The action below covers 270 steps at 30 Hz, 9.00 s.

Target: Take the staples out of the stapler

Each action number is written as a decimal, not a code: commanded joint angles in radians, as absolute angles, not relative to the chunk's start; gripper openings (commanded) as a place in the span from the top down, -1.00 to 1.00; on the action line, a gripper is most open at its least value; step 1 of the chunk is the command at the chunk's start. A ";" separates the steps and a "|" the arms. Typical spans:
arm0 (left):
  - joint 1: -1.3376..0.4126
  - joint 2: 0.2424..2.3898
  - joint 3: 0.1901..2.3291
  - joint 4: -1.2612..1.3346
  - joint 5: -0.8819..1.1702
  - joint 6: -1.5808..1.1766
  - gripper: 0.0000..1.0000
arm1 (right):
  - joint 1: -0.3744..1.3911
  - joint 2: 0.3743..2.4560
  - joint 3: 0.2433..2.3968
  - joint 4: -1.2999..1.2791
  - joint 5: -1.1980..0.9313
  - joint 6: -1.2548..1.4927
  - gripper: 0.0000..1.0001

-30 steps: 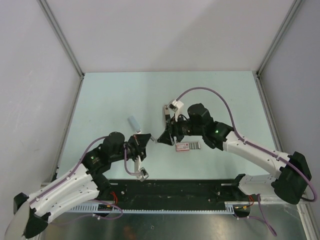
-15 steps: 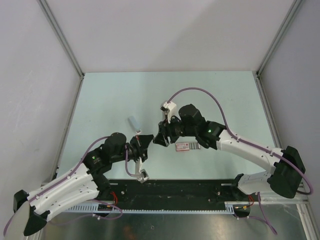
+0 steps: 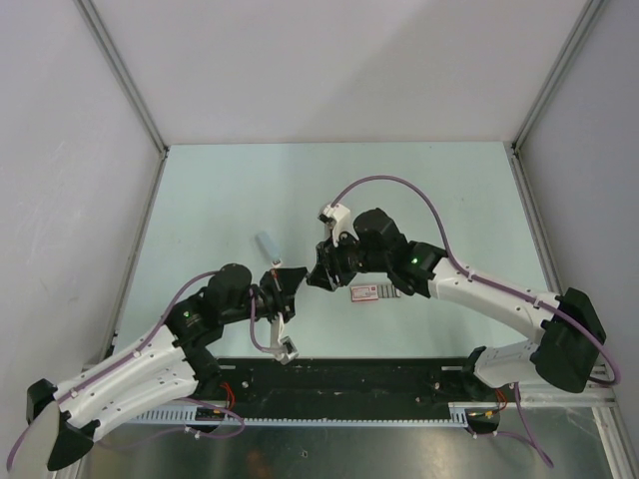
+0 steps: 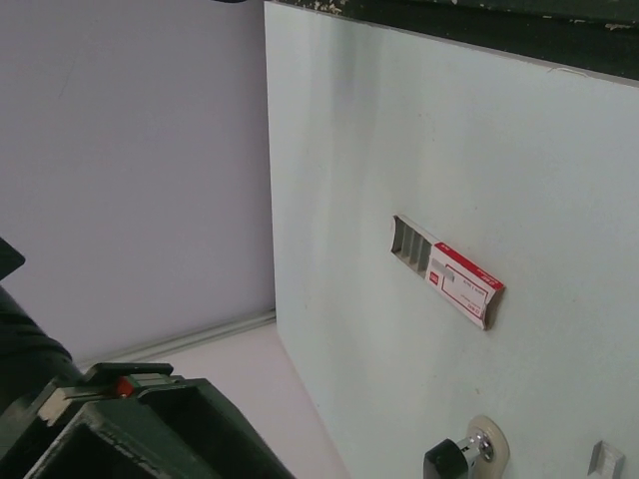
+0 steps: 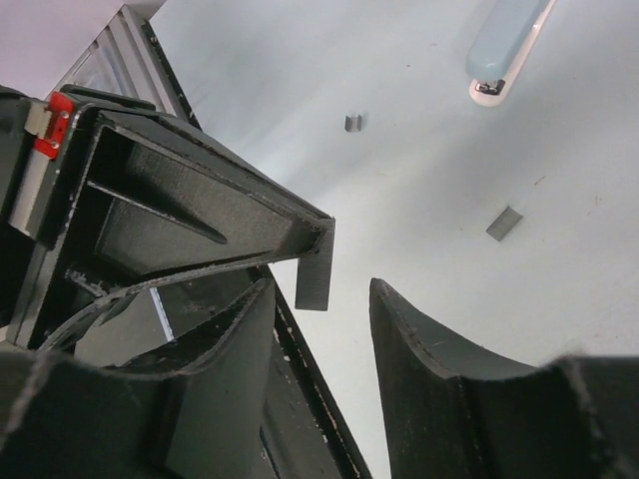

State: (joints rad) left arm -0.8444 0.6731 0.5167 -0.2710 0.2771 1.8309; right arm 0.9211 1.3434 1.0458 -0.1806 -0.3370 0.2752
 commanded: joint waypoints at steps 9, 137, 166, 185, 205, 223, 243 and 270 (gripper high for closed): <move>-0.856 0.672 0.571 -0.243 0.296 1.806 0.86 | 0.926 1.365 1.091 -0.114 -0.354 0.278 0.15; -0.426 1.327 1.151 -0.552 0.320 0.347 -0.57 | 0.865 1.493 0.824 -0.472 0.347 0.669 0.66; -0.426 1.296 1.133 -0.552 0.338 0.353 -0.61 | 0.851 1.443 0.843 -0.497 0.328 0.659 0.38; -0.426 1.290 1.140 -0.552 0.342 0.354 -0.63 | 0.850 1.328 0.816 -0.606 0.256 0.655 0.98; -0.426 1.286 1.132 -0.552 0.336 0.369 -0.63 | 0.792 1.446 0.807 -0.535 0.160 0.610 1.00; -0.426 1.292 1.133 -0.552 0.337 0.375 -0.62 | 0.726 1.483 0.808 -0.459 0.107 0.567 1.00; -0.426 1.289 1.125 -0.552 0.345 0.374 -0.62 | 0.721 1.406 0.825 -0.478 0.039 0.551 1.00; -0.426 1.280 1.105 -0.552 0.342 0.388 -0.62 | 0.682 1.478 0.797 -0.483 -0.028 0.475 1.00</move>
